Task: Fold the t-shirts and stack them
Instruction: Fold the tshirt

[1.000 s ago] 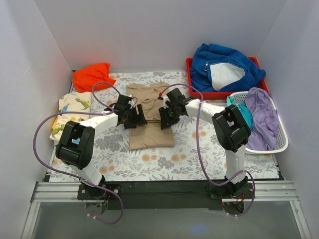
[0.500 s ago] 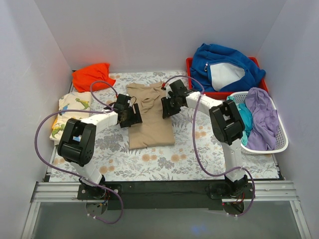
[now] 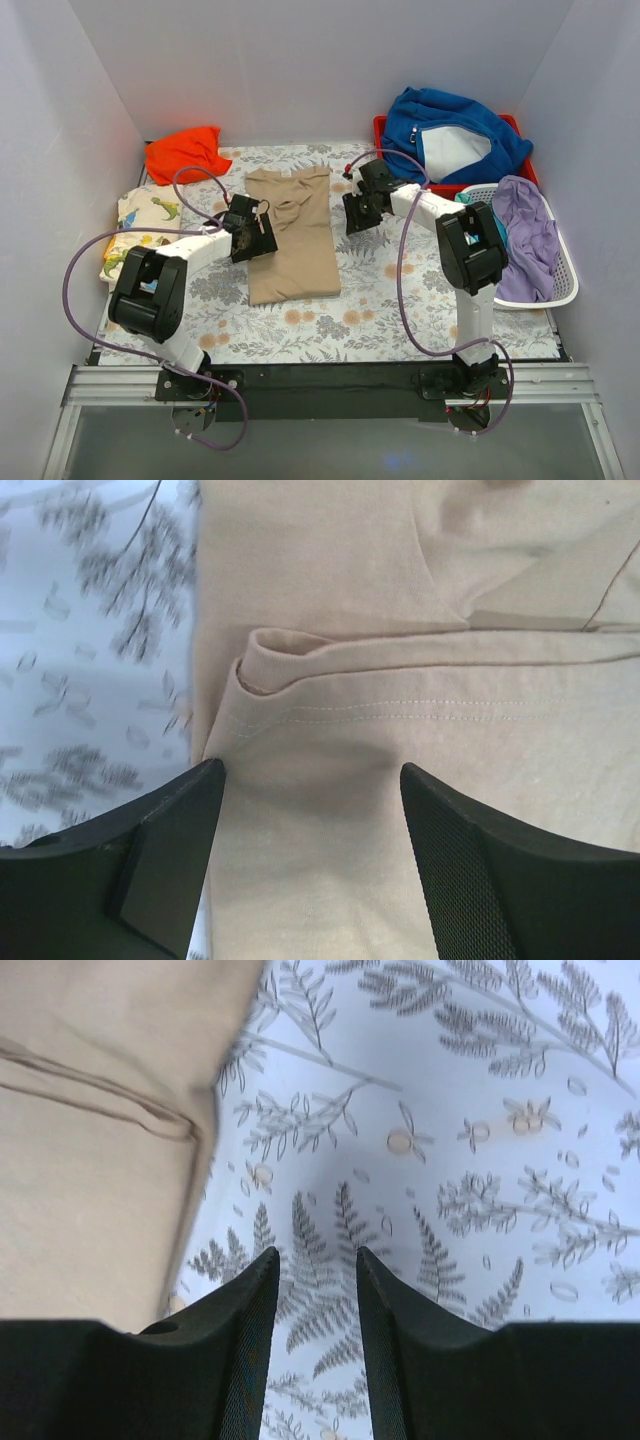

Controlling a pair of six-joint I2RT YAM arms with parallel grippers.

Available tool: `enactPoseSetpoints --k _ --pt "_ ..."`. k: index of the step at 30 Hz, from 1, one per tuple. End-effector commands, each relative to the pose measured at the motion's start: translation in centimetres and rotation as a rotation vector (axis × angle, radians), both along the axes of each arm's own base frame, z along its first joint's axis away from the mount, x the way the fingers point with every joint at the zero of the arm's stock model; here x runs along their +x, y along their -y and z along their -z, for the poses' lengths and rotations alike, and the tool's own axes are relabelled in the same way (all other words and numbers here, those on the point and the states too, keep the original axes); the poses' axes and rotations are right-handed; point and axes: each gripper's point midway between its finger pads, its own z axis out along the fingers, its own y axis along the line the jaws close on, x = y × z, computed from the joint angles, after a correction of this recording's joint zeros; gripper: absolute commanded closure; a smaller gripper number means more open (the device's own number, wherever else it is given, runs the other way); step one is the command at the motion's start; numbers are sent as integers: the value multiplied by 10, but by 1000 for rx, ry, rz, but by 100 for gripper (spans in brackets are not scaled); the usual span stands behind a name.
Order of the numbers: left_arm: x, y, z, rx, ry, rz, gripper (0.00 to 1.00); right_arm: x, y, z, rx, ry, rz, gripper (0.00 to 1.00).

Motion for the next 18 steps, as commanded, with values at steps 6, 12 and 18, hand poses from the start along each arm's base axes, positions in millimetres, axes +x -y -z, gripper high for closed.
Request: enactPoseSetpoints --k 6,12,18 --pt "-55 -23 -20 4 -49 -67 30 -42 -1 -46 128 18 -13 57" --pt "-75 -9 -54 -130 1 -46 24 -98 -9 -55 290 -74 -77 55" --pt "-122 7 -42 -298 -109 -72 23 -135 -8 -45 344 -173 -136 54"
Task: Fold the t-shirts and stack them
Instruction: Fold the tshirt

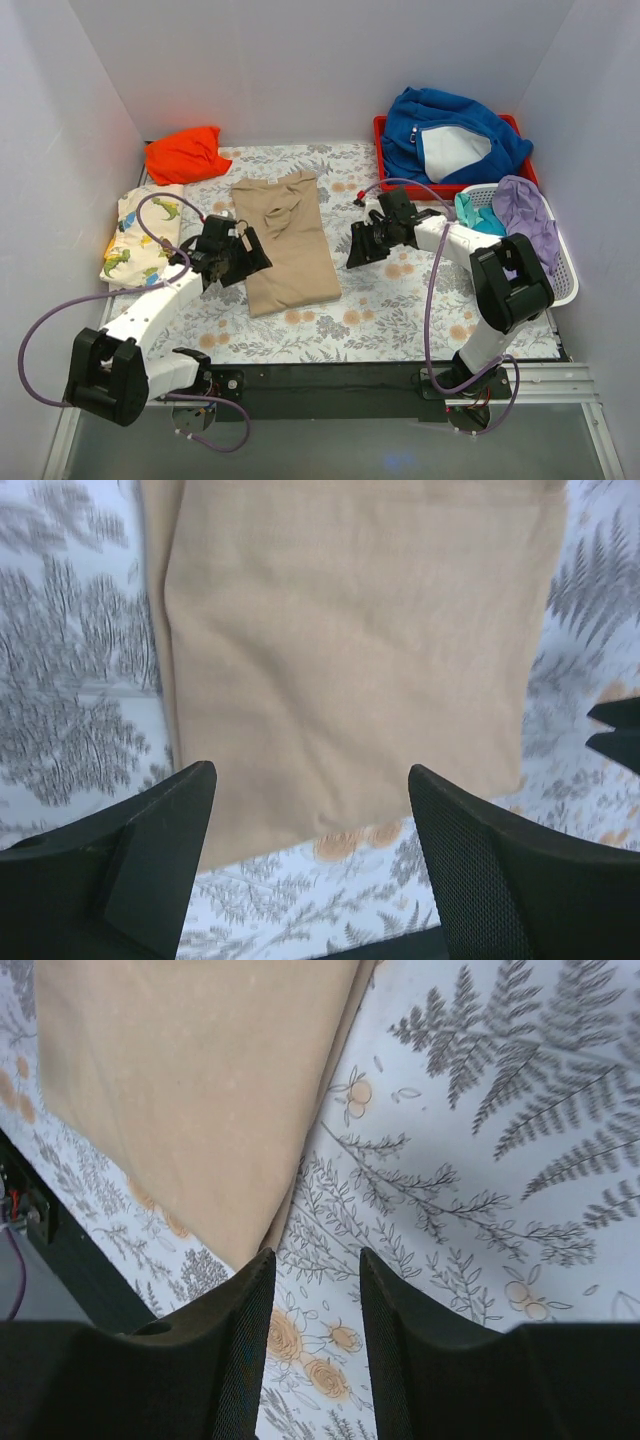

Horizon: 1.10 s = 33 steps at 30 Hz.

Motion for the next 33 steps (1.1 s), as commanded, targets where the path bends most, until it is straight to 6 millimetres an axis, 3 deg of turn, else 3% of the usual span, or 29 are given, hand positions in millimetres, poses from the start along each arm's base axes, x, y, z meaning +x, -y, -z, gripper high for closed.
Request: enactPoseSetpoints --k 1,5,10,16,22,30,33 --pt "-46 11 22 -128 -149 -3 23 -18 -15 -12 113 -24 -70 54" --pt "-64 22 22 -153 -156 -12 19 -33 -17 -9 141 -59 -100 54" --pt "-86 18 46 -121 -240 -95 18 -37 -20 -9 157 -68 -121 54" --pt "-79 -1 61 -32 -215 -194 18 -35 -27 -5 165 -90 -136 54" --pt "-70 -27 46 4 -93 -344 15 -39 -26 2 160 -127 -122 54" --pt "-68 -7 65 -62 -108 -260 14 -43 -29 12 159 -175 -109 54" --pt "-68 1 68 -96 -109 -222 19 -45 -30 13 170 -184 -98 54"
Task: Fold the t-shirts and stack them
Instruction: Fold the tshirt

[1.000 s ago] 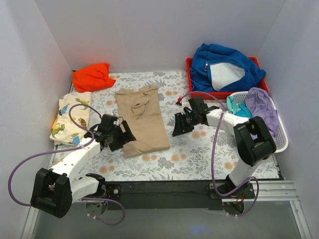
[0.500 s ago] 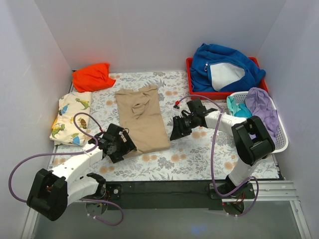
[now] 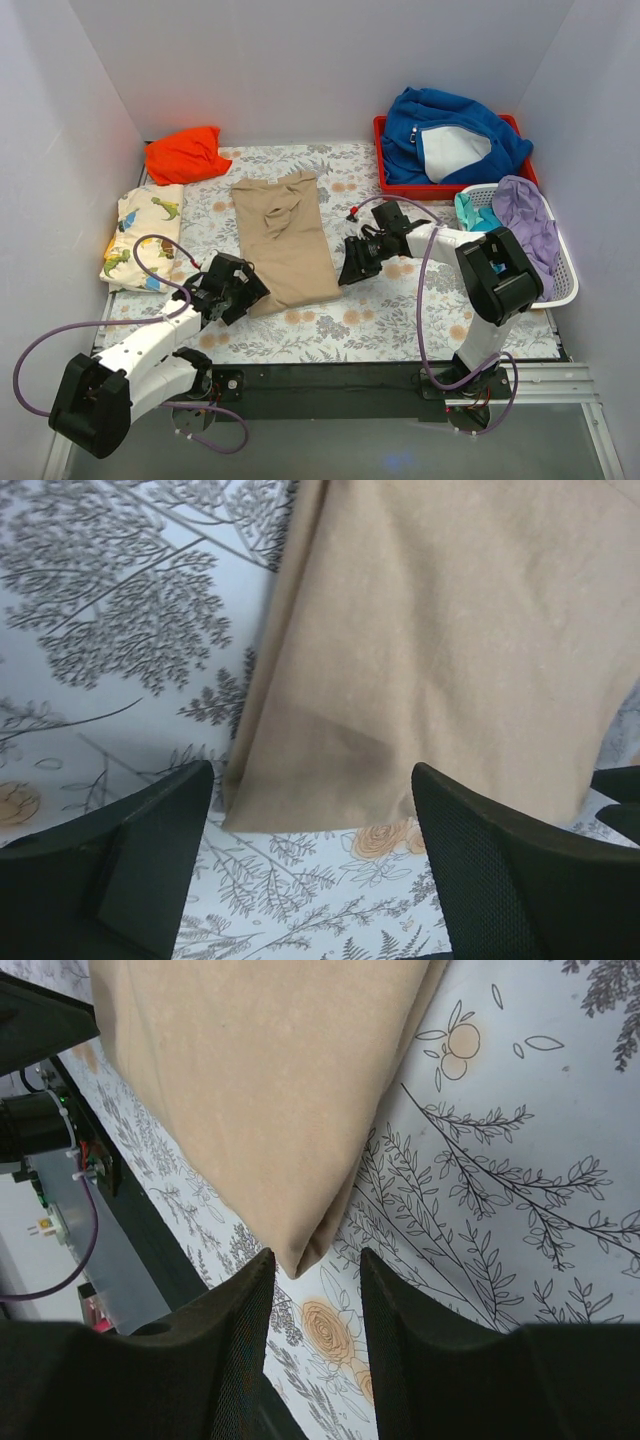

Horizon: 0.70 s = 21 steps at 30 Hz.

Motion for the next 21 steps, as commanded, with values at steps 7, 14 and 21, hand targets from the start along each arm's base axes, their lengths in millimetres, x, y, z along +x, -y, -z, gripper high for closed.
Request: enactPoseSetpoints --k 7,14,21 --pt "-5 14 17 -62 4 68 34 -11 -14 3 64 -76 35 53" --pt "-14 14 24 -71 -20 80 42 -23 -33 16 54 -102 1 51" --pt "-26 18 25 -108 -44 114 75 -16 -35 27 26 -90 20 77"
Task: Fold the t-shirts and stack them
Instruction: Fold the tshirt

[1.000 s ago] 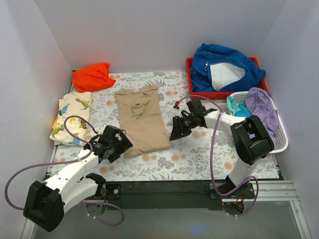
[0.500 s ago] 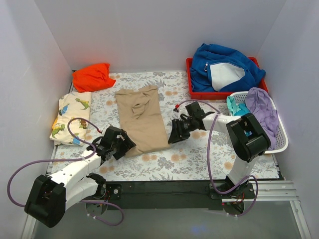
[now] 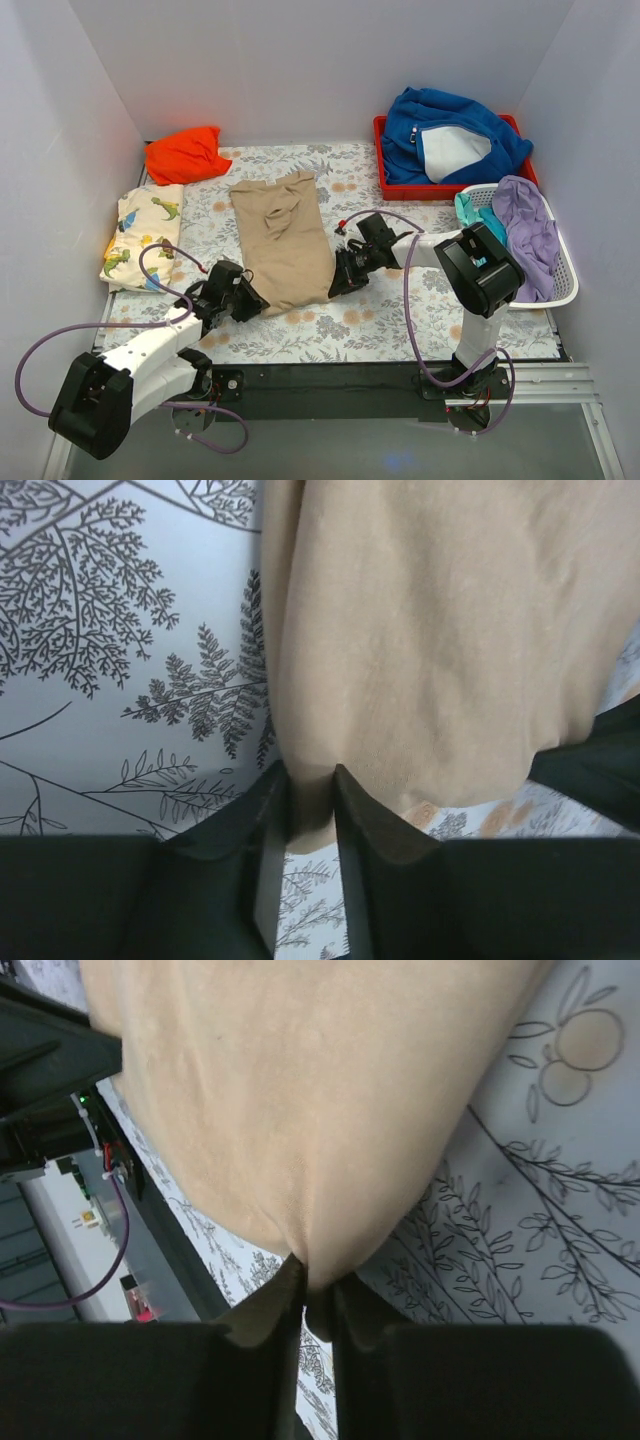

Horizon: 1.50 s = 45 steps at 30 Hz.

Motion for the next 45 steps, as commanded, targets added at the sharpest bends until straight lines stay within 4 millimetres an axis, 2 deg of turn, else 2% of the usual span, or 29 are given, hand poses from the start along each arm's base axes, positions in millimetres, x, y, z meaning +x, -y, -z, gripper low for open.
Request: enactPoseSetpoints --k 1,2,4,5,13,16,17,19,20,21,26,28,31,34,35,37,38,41,42,44,45 --pt "-24 -4 15 19 -85 40 80 11 -2 5 -24 46 21 84" --pt "-28 -5 17 22 -97 43 88 13 -1 6 -34 63 27 90" --pt "-30 -6 17 30 -105 44 94 15 2 8 -52 87 32 93" --pt "-29 -6 16 27 -100 46 100 17 4 7 -61 99 39 96" --pt "-29 -4 15 41 -100 71 100 12 15 9 -103 115 41 99" --pt "-30 6 5 8 -98 105 100 9 29 8 -166 141 66 99" --pt "-32 12 2 -7 -108 128 100 9 32 1 -173 167 72 99" --pt "-42 23 1 -35 -150 176 100 2 44 3 -213 170 88 99" --pt "-50 28 3 -34 -182 212 100 -1 47 -4 -212 182 93 99" --pt "-52 33 1 -42 -194 239 100 -9 54 -1 -228 167 96 99" --pt "-75 53 -13 -99 -253 402 100 -37 67 -11 -222 163 77 99" --pt "-81 52 -17 -99 -271 412 100 -57 69 -9 -226 127 40 99" --pt "-95 50 -26 -124 -285 418 100 -84 68 -16 -218 116 -21 99" --pt "-107 46 -36 -149 -299 418 100 -98 63 -28 -195 129 -49 99" --pt "-107 48 -42 -156 -288 418 100 -100 57 -39 -168 156 -57 99" --pt "-105 45 -48 -141 -280 406 100 -95 53 -52 -148 195 -49 99" --pt "-100 47 -56 -140 -255 402 100 -86 47 -68 -119 246 -42 99" --pt "-84 48 -67 -117 -199 377 100 -66 39 -88 -105 334 -18 99" --pt "-75 51 -79 -117 -156 373 100 -55 31 -105 -82 389 -19 99" --pt "-59 49 -83 -71 -116 342 100 -40 27 -110 -105 440 -13 99" --pt "-49 51 -95 -62 -76 337 100 -30 20 -122 -91 491 -23 99"
